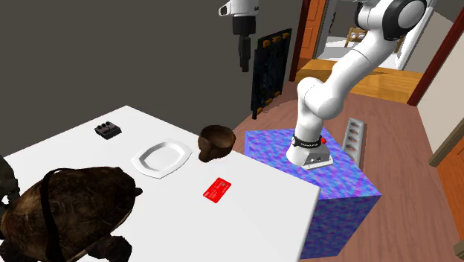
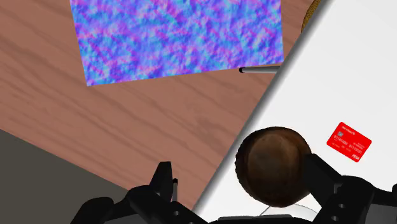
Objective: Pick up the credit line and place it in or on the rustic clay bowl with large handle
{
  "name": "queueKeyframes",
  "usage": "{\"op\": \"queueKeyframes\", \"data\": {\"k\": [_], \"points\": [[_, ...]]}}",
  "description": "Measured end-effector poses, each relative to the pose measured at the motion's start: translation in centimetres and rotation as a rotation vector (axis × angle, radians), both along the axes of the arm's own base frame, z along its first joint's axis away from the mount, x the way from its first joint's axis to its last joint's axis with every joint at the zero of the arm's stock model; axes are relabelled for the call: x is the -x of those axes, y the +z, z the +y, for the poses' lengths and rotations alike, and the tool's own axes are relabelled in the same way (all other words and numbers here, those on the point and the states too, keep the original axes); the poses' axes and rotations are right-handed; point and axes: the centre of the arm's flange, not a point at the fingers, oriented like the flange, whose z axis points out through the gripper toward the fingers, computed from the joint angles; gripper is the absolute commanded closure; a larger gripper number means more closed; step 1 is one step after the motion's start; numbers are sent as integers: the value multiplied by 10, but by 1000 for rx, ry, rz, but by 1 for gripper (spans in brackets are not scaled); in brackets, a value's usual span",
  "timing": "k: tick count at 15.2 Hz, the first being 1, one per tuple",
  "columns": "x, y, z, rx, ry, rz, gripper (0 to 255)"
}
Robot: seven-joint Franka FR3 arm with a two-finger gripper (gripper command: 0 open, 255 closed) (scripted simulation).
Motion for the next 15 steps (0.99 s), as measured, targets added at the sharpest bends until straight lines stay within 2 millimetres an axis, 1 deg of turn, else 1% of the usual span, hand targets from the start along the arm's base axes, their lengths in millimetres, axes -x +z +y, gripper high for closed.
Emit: {"op": "queueKeyframes", "data": {"k": [1, 2, 6, 9, 11, 15], "points": [[0, 0, 0, 0, 0, 0, 0], [-2, -5, 4, -3, 14, -8, 0], [-8, -39, 24, -20, 113, -76, 0], [-21, -66, 46, -35, 197, -132, 0], [-26, -88, 63, -45, 254, -172, 0], [-36, -121, 92, -66, 366, -250, 0]]}}
